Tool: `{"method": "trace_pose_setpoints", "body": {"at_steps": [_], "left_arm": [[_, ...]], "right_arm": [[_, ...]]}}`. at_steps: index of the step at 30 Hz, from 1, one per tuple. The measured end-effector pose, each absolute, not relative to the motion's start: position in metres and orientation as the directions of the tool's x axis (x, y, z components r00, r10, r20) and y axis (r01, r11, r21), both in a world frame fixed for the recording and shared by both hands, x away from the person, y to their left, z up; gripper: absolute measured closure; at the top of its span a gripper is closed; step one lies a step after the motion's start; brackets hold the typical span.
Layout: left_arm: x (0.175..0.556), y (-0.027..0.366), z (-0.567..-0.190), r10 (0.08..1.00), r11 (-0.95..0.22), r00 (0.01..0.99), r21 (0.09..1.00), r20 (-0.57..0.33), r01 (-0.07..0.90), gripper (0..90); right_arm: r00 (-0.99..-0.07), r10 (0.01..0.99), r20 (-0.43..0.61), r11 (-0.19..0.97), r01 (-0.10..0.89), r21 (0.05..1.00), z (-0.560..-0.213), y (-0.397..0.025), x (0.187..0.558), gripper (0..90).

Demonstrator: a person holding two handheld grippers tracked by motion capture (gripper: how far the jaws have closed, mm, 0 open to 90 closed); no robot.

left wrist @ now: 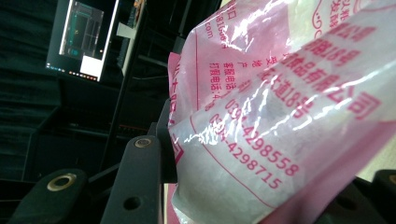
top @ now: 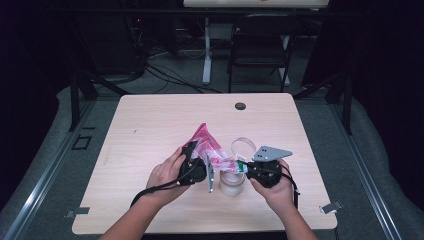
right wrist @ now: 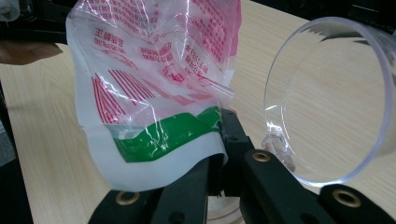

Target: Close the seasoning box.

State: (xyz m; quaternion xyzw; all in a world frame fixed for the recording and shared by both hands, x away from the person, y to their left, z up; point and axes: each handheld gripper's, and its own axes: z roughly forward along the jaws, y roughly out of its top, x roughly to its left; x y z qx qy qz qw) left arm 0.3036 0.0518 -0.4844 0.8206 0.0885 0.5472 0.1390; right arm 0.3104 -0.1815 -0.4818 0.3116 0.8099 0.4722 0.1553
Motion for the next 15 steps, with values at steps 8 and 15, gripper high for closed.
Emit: {"method": "trace_pose_setpoints", "body": {"at_steps": [8, 15], "left_arm": [[0.3028, 0.0539, -0.4871, 0.312, -0.942, 0.394, 0.336, 0.865, 0.007, 63.6], [0.3032, 0.0549, -0.4883, 0.312, -0.942, 0.401, 0.335, 0.862, 0.013, 63.6]], "right_arm": [[-0.76, 0.649, 0.044, 0.359, 0.357, 0.862, -0.4819, -0.18, 0.3106, 90.0], [-0.759, 0.65, 0.04, 0.358, 0.353, 0.864, -0.4819, -0.1787, 0.3107, 90.0]]}}
